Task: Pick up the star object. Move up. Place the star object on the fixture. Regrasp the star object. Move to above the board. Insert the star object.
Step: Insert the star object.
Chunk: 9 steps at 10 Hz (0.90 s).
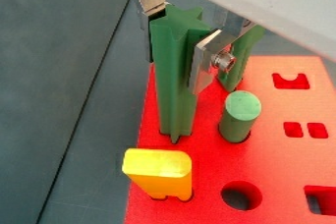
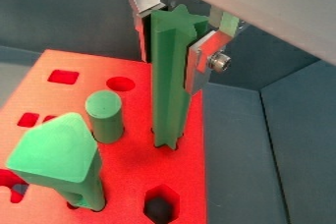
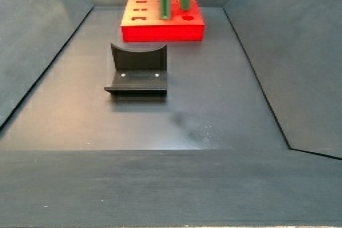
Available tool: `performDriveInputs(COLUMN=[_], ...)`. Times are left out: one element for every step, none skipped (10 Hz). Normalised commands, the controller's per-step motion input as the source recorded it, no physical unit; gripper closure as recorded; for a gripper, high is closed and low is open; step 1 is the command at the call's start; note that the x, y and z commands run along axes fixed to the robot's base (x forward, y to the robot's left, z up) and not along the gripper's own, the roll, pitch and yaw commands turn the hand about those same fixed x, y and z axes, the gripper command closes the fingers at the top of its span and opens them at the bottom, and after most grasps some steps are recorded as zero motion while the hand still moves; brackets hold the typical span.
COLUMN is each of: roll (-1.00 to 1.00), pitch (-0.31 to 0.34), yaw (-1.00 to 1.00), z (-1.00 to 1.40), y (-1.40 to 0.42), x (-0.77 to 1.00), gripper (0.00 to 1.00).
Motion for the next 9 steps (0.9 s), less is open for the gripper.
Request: performDriveInputs(roll=[0.21,0.33,0.37,0.24,0.03,-0.08,-0.16,-0.22,-0.26], pitch=[-0.076,-0.099,-0.083,0.0,0.0,0.006,0.023,0.01,-0.024], yaw=[0.01,0.12,0.26,0.18,0.0,-0.12,-0.26,-0.28,-0.2], z=[-0.74,-0.68,-0.59,-0.86,-1.0,-0.97,-0.8,-0.69,-0.64], y=[-0.18,-0.25,-0.29,-0.22,0.0,0.06,0.2,0.27,0.26], x=[-0.21,-0.3,-0.18,0.01,0.14,0.19,0.2,0.12,0.0], gripper=[1.0,1.0,1.0,1.0,1.0,1.0,1.0,1.0,1.0])
